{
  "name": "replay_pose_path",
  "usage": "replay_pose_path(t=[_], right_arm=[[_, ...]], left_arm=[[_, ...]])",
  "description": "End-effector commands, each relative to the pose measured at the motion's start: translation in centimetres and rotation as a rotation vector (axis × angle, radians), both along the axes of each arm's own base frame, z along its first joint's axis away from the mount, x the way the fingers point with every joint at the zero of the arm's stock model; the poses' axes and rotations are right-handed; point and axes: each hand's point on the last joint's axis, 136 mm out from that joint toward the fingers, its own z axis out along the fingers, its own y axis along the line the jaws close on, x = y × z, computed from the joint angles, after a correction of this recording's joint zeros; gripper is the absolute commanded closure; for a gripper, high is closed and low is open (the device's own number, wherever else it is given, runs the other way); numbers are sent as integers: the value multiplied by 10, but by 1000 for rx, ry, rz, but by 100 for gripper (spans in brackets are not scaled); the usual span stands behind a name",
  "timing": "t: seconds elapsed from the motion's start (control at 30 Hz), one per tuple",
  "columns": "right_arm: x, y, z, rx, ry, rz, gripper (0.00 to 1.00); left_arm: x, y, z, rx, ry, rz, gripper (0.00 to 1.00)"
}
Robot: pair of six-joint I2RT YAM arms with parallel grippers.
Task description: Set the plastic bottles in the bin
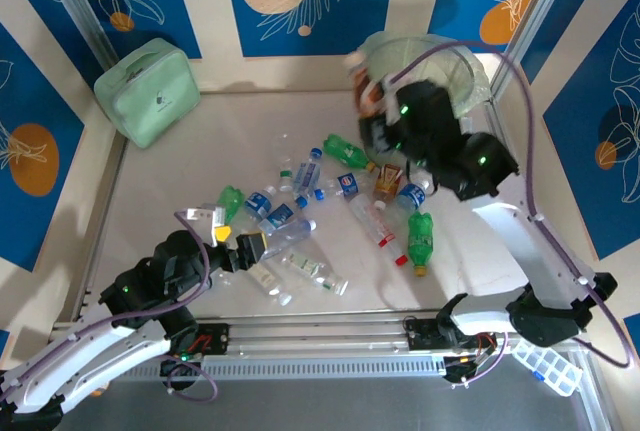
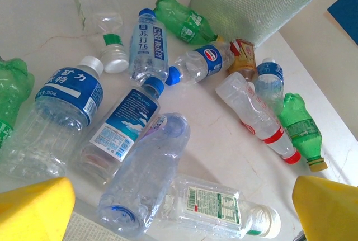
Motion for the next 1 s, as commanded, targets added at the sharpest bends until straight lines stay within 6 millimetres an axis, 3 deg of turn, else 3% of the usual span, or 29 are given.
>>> replay_pose_path(t=[0.0,0.23,0.4,0.57,0.97], right_arm=[[36,-28,2,93,58,-130,52],[101,-83,-17,122,163,-410,52],[128,-112,-43,154,291,-557,53],[148,-116,-81,74,399,-608,52],[177,-96,-190,-51,662,-488,47]], left_arm=[[3,3,0,-4,-22,18,1],[3,2,-2,-4,-6,20,0],[4,3,-4,-2,-6,27,0],[4,5,-5,-1,-6,37,0],[5,8,-7,10,-3,53,1]])
